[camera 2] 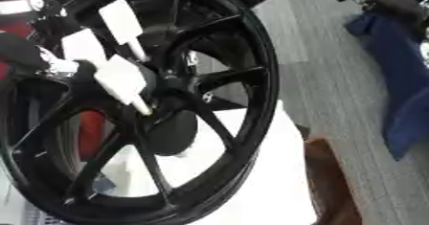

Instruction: Pull the pin out of the wheel hub.

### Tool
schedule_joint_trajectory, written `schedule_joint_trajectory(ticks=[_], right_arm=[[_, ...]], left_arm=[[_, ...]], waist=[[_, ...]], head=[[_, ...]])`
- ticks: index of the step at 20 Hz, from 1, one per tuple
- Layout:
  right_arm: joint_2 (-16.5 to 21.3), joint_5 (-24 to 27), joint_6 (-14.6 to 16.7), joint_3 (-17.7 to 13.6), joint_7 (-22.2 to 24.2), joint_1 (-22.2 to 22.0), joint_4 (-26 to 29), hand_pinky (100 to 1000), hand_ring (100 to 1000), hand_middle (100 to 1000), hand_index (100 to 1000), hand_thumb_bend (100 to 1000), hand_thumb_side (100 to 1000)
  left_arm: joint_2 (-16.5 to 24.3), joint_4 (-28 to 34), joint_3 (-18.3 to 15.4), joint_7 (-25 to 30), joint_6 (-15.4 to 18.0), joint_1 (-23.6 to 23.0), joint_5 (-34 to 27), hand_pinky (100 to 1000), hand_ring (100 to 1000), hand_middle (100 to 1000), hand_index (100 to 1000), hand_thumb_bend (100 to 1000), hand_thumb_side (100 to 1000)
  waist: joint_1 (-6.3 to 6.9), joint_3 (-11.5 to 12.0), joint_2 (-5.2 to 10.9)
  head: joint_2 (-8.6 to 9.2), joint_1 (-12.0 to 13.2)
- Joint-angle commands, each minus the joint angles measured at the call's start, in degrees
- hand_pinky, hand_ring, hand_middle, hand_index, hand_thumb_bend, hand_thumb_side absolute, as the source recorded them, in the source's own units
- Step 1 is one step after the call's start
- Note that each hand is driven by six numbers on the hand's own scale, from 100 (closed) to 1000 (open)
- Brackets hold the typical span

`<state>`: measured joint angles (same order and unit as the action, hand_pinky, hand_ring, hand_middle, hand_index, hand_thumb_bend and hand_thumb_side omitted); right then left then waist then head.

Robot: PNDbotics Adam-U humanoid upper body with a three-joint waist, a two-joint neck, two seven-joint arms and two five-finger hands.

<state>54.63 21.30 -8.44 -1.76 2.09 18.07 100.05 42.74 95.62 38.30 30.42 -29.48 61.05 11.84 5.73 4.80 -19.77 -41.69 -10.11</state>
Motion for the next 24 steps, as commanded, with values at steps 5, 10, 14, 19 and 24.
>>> schedule_joint_trajectory(ticks=[5, 10, 14, 19, 24], right_arm=[[1.1, -0.2, 0.4, -0.8, 0.2, 0.3, 0.1, 952, 718, 705, 769, 100, 512], [1.0, -0.2, 0.5, -0.9, 0.2, 0.2, 0.0, 952, 719, 705, 770, 100, 522], [0.9, -0.3, 0.6, -0.9, 0.3, 0.0, -0.1, 952, 719, 705, 770, 100, 527], [1.0, -0.4, 0.7, -0.9, 0.3, 0.1, -0.2, 953, 720, 705, 771, 100, 528], [1.0, -0.2, 0.7, -0.9, 0.4, 0.2, -0.3, 953, 720, 706, 771, 100, 531]], left_arm=[[0.5, -0.1, -0.6, -0.6, 0.7, 1.2, -2.7, 734, 632, 546, 678, 403, 293], [0.4, -0.7, -0.7, -1.4, 1.2, 1.0, -3.3, 721, 600, 488, 612, 348, 261], [0.2, -1.1, -1.1, -3.3, 1.2, 1.0, -4.4, 713, 576, 441, 554, 316, 254], [1.0, -0.4, -1.8, -6.3, 1.4, 0.7, -6.7, 706, 558, 392, 498, 285, 247], [2.9, 0.8, -3.3, -7.2, 2.4, 0.1, -7.5, 705, 544, 347, 444, 246, 231]], waist=[[-0.49, -0.1, 0.93], [-0.54, -0.2, 0.91], [-0.55, -0.2, 0.91], [-0.63, 0.1, 0.96], [-0.67, 0.4, 1.09]], head=[[0.66, 0.2], [0.65, 0.1], [0.56, 0.1], [0.72, 0.1], [2.01, 0.3]])
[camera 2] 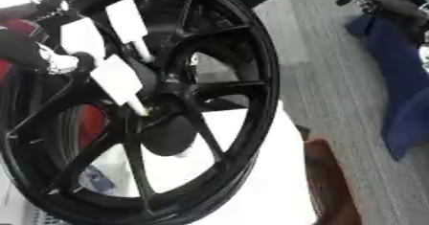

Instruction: Pull the pin out of the wheel hub.

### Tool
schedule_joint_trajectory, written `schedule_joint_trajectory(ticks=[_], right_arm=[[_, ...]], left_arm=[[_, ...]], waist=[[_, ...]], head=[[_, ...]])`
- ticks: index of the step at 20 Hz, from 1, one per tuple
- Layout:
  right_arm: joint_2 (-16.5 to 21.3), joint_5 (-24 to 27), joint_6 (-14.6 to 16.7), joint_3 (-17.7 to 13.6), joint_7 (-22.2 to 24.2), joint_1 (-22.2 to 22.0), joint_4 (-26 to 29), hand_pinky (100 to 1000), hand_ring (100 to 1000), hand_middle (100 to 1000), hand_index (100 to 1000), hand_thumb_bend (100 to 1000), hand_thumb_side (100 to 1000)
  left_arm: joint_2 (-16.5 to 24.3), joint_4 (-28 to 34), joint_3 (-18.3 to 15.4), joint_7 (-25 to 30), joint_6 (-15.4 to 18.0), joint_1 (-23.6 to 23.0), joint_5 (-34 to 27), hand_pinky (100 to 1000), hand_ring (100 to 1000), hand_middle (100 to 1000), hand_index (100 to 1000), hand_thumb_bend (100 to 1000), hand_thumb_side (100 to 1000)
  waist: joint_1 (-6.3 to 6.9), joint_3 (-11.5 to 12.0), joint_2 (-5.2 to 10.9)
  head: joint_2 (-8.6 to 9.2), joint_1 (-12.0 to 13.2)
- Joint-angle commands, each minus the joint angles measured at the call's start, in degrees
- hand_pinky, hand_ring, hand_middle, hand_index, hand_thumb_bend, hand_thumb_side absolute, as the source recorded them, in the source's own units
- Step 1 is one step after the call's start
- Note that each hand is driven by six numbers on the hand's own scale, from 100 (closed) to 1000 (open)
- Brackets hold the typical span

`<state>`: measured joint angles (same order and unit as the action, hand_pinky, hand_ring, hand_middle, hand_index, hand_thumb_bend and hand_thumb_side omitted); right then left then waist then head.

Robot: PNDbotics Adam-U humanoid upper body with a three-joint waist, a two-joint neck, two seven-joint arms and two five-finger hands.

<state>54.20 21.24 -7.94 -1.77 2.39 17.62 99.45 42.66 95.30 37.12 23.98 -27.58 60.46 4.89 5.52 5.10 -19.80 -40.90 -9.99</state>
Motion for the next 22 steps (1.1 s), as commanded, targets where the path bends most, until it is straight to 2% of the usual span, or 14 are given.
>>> schedule_joint_trajectory(ticks=[1, 5, 11, 19, 20, 21, 22], right_arm=[[1.5, -0.1, 0.2, -0.9, 0.1, 0.7, 0.3, 954, 720, 706, 771, 100, 531], [1.7, 0.0, 0.3, -1.0, 0.1, 0.8, 0.3, 954, 721, 706, 772, 100, 531], [1.9, 0.3, 0.5, -1.2, 0.0, 0.9, 0.4, 955, 721, 707, 772, 100, 528], [2.1, 0.7, 0.8, -1.9, -0.6, 0.4, 0.7, 955, 722, 707, 773, 100, 523], [2.1, 0.8, 0.9, -2.0, -0.7, 0.3, 0.8, 955, 722, 707, 773, 100, 535], [2.2, 0.8, 0.9, -2.2, -0.7, 0.3, 0.9, 955, 722, 707, 773, 100, 520], [2.3, 0.8, 1.0, -2.3, -0.9, 0.2, 0.9, 955, 722, 707, 773, 100, 518]], left_arm=[[3.6, 1.6, -2.8, -0.9, 0.9, 0.5, -0.9, 705, 542, 344, 441, 245, 229], [7.1, 4.2, -6.4, -1.8, 2.5, -1.2, -2.5, 703, 535, 331, 426, 247, 217], [12.6, 8.4, -13.7, -4.0, 3.8, -5.6, -4.9, 701, 528, 323, 419, 245, 202], [18.5, 9.4, -25.2, -11.5, 4.8, -13.2, -9.6, 700, 522, 317, 414, 229, 198], [19.3, 8.7, -26.7, -12.9, 5.0, -14.7, -10.3, 699, 520, 317, 414, 100, 219], [20.1, 8.1, -28.3, -14.2, 5.3, -16.4, -11.0, 699, 519, 317, 415, 224, 197], [20.9, 7.2, -30.0, -15.6, 5.6, -18.5, -11.7, 698, 519, 318, 417, 222, 199]], waist=[[-0.48, 0.2, 1.19], [-0.47, 0.2, 1.46], [-0.65, 0.0, 1.83], [-1.36, 0.3, 2.27], [-1.46, 0.4, 2.27], [-1.54, 0.5, 2.26], [-1.61, 0.6, 2.24]], head=[[1.32, 0.2], [1.52, 0.1], [0.35, -0.4], [-0.57, -1.5], [-0.67, -1.7], [-0.71, -1.9], [-0.74, -2.0]])
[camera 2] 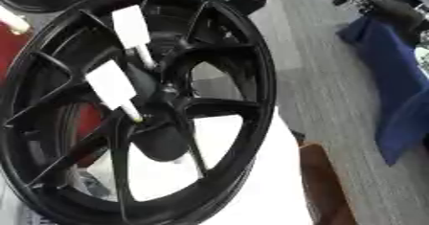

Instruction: Pull the pin out of the wheel hub.

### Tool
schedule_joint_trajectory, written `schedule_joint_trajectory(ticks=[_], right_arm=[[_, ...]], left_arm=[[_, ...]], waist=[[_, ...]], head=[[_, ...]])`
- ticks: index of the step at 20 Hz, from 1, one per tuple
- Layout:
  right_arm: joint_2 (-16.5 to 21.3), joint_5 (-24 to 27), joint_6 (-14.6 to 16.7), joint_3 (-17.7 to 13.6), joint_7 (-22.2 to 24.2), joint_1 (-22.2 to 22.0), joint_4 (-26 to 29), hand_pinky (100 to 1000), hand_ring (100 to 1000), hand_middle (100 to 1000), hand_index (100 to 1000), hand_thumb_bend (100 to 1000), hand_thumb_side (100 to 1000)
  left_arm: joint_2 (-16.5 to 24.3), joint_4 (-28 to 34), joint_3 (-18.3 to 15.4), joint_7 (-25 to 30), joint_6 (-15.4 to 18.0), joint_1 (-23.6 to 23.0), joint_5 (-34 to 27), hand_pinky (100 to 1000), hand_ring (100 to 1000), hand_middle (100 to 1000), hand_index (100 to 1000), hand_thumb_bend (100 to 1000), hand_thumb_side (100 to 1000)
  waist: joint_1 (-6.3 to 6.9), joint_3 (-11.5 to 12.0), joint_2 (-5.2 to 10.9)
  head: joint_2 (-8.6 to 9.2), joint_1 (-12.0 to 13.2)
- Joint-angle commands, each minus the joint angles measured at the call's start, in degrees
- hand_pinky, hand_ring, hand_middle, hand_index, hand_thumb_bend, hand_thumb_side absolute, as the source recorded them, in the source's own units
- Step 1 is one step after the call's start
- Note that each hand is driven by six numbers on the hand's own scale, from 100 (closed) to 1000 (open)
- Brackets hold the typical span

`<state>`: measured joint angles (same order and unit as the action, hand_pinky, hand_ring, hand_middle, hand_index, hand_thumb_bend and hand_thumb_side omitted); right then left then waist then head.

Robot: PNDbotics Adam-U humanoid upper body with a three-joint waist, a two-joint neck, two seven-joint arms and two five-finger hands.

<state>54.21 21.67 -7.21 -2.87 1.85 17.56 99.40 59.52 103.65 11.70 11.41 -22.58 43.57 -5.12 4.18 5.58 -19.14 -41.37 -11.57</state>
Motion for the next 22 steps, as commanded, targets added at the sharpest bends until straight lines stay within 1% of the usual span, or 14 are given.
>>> schedule_joint_trajectory(ticks=[1, 5, 7, 9, 10, 11, 13, 15, 16, 17, 18, 19, 20, 22], right_arm=[[2.3, 0.5, 0.3, -1.4, -0.5, 0.2, 1.0, 956, 722, 707, 773, 100, 518], [2.3, 0.8, 0.6, -2.3, -1.2, -0.1, 1.2, 955, 722, 707, 774, 100, 512], [2.4, 0.9, 0.7, -2.6, -1.5, -0.3, 1.3, 955, 722, 708, 774, 100, 509], [2.3, 1.1, 0.9, -2.9, -1.8, -0.3, 1.4, 956, 723, 708, 774, 100, 506], [2.3, 1.2, 0.9, -3.0, -1.9, -0.3, 1.4, 956, 723, 708, 774, 100, 505], [2.3, 1.3, 1.0, -3.1, -2.0, -0.2, 1.4, 956, 723, 708, 774, 100, 504], [2.3, 1.5, 1.0, -3.2, -2.0, -0.1, 1.4, 956, 723, 708, 775, 100, 501], [2.4, 1.5, 1.1, -3.3, -2.1, 0.0, 1.5, 956, 723, 708, 775, 100, 499], [2.4, 1.5, 1.1, -3.3, -2.1, 0.0, 1.6, 955, 723, 708, 775, 100, 497], [2.4, 1.5, 1.1, -3.3, -2.1, 0.0, 1.7, 955, 723, 708, 775, 100, 497], [2.5, 1.6, 1.1, -3.4, -2.1, 0.0, 1.7, 956, 723, 708, 775, 100, 497], [2.5, 1.6, 1.1, -3.4, -2.2, 0.0, 1.7, 956, 723, 708, 775, 100, 498], [2.5, 1.6, 1.1, -3.5, -2.2, -0.1, 1.7, 956, 724, 709, 775, 100, 498], [2.5, 1.6, 1.1, -3.5, -2.3, -0.1, 1.7, 956, 724, 709, 775, 100, 499]], left_arm=[[4.6, -2.1, -6.3, -4.2, 1.0, -3.7, -2.3, 698, 518, 319, 418, 221, 200], [5.5, -7.1, -13.1, -9.2, 2.4, -12.1, -5.8, 697, 517, 331, 436, 222, 202], [5.2, -9.5, -15.6, -11.4, 3.1, -15.5, -7.0, 699, 519, 343, 452, 232, 200], [4.5, -11.9, -17.3, -13.0, 3.6, -18.0, -7.2, 702, 527, 370, 482, 259, 220], [4.1, -13.0, -17.8, -13.3, 3.7, -18.8, -7.1, 708, 539, 402, 518, 283, 254], [3.7, -14.2, -18.1, -13.2, 4.0, -19.5, -6.9, 708, 540, 411, 528, 286, 266], [3.0, -16.4, -18.7, -12.6, 4.9, -20.4, -6.4, 723, 570, 465, 592, 324, 318], [2.6, -18.4, -19.0, -11.5, 5.5, -20.9, -5.6, 751, 636, 554, 686, 365, 364], [2.4, -19.3, -19.1, -10.9, 5.6, -21.1, -5.1, 780, 720, 663, 772, 424, 422], [2.3, -20.1, -19.2, -10.5, 5.6, -21.3, -4.3, 791, 750, 712, 798, 470, 478], [2.1, -20.9, -19.4, -10.1, 5.6, -21.4, -3.6, 795, 760, 729, 810, 499, 529], [1.9, -21.6, -19.5, -9.8, 5.6, -21.5, -3.2, 796, 761, 730, 813, 504, 545], [1.7, -22.1, -19.6, -9.4, 5.7, -21.6, -2.9, 797, 767, 739, 821, 520, 590], [1.5, -22.9, -19.9, -8.8, 5.9, -21.6, -2.8, 799, 772, 747, 832, 538, 624]], waist=[[-0.35, 0.2, 1.54], [-0.81, 0.6, 1.36], [-1.11, 0.8, 1.34], [-1.37, 0.8, 1.37], [-1.49, 0.9, 1.41], [-1.61, 0.9, 1.46], [-1.86, 0.9, 1.6], [-2.06, 0.9, 1.74], [-2.13, 0.9, 1.8], [-2.19, 0.9, 1.86], [-2.23, 0.9, 1.91], [-2.26, 0.9, 1.95], [-2.28, 0.9, 1.98], [-2.29, 0.9, 2.03]], head=[[-0.29, -0.5], [-0.24, -1.0], [-0.01, -1.3], [0.42, -1.4], [0.59, -1.4], [0.72, -1.4], [0.87, -1.2], [0.95, -1.0], [0.99, -1.0], [1.03, -0.9], [1.12, -0.8], [1.29, -0.8], [1.49, -0.7], [1.75, -0.6]])
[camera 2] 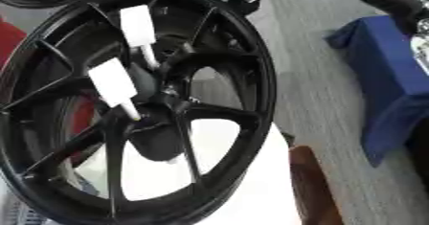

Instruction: Pull the pin out of the wheel hub.

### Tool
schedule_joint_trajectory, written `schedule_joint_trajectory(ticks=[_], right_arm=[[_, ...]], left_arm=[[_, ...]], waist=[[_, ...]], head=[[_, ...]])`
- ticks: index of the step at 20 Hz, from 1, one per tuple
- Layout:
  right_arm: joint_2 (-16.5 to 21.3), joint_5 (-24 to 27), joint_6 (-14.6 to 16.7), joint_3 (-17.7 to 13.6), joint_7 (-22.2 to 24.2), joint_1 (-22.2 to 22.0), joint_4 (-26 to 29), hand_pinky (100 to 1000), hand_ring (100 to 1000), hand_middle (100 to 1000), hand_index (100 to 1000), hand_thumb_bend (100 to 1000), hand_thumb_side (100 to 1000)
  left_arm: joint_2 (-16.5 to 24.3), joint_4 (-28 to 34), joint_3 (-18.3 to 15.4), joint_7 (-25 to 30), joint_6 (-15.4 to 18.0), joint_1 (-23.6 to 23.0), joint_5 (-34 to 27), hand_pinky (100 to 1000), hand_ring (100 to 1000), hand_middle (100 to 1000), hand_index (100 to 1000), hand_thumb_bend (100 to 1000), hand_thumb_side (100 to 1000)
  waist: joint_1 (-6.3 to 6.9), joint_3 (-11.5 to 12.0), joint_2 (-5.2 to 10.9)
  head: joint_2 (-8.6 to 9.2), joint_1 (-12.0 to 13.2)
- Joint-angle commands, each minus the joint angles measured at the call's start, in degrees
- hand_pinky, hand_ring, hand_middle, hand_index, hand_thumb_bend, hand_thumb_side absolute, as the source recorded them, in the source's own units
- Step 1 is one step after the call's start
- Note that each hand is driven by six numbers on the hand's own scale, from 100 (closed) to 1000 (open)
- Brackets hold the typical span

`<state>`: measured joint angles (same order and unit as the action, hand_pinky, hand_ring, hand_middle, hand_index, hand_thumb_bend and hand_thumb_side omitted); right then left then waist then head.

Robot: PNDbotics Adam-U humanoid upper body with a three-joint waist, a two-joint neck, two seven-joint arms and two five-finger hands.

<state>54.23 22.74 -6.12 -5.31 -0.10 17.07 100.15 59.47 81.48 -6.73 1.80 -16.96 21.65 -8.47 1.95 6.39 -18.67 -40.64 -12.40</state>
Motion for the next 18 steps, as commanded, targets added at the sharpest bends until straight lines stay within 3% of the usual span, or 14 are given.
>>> schedule_joint_trajectory(ticks=[1, 8, 12, 18], right_arm=[[2.5, 0.6, 0.1, -1.1, -0.3, 0.3, 1.0, 956, 724, 709, 775, 100, 500], [2.4, 0.8, 0.2, -1.1, -0.3, 0.5, 1.0, 957, 724, 709, 776, 100, 498], [2.1, 1.1, 0.3, -1.2, -0.3, 0.7, 1.0, 958, 725, 710, 777, 100, 499], [1.8, 1.3, 0.4, -1.3, -0.3, 1.2, 1.0, 958, 725, 711, 777, 100, 470]], left_arm=[[1.4, -0.9, -1.5, 1.0, 0.5, 0.3, 0.6, 799, 771, 746, 829, 536, 626], [-0.4, 1.0, -2.5, -2.0, 2.7, 1.7, -3.4, 770, 714, 660, 751, 420, 589], [-5.9, 5.2, -3.4, -7.2, 5.4, 3.2, -9.8, 752, 666, 597, 698, 357, 572], [-13.3, 10.0, -3.6, -12.6, 5.6, 4.7, -16.4, 752, 662, 592, 694, 388, 589]], waist=[[-0.05, 0.1, 1.6], [-0.04, 0.1, 1.76], [-0.15, 0.0, 1.81], [-0.44, -0.2, 1.85]], head=[[1.01, 0.2], [1.18, 0.4], [1.32, 0.5], [1.75, 0.5]])
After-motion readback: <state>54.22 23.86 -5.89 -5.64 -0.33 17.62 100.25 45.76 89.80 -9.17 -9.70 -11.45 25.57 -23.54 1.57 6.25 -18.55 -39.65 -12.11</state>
